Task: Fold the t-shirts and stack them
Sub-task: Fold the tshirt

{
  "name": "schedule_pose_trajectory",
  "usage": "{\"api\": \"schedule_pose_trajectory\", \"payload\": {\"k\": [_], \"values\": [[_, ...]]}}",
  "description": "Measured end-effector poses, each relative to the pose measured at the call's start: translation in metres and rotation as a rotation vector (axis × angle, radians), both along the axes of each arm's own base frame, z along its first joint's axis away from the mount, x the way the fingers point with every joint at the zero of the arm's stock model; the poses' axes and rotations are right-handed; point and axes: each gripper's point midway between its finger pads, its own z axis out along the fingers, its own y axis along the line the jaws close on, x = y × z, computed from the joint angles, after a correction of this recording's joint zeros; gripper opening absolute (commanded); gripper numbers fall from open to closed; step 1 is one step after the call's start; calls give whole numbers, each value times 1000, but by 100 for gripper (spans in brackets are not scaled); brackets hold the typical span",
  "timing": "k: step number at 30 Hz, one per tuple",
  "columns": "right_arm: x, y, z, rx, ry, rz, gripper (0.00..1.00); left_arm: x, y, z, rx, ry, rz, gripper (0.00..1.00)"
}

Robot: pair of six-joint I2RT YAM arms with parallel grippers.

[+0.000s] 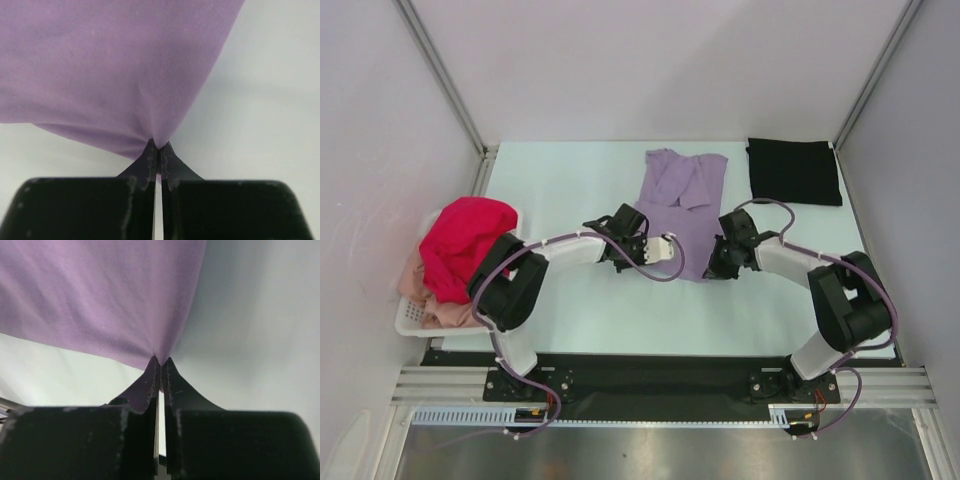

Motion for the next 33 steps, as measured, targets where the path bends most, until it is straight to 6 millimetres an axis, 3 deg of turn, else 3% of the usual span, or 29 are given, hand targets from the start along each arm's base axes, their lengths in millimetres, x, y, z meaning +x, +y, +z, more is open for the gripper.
{"api": "schedule_pose_trajectory", "payload": {"k": [5,13,15,17,20,23,33], "values": [[-39,3,19,31,23,72,0,-41,13,21,2,99,-3,0],[-141,21,68,162,78,250,0,-131,44,80,28,294,-37,0],[-150,22,85,212,64,248,0,-144,50,99,21,326,-35,0],[-152,20,94,246,58,234,0,-145,49,118,-2,324,-30,0],[-135,11,95,278,79,162,0,-128,42,138,-51,289,9,0],[-108,3,88,293,120,88,0,-96,35,144,-91,275,80,0],[17,-11,101,363,18,-29,0,29,22,122,-161,277,316,0]]}}
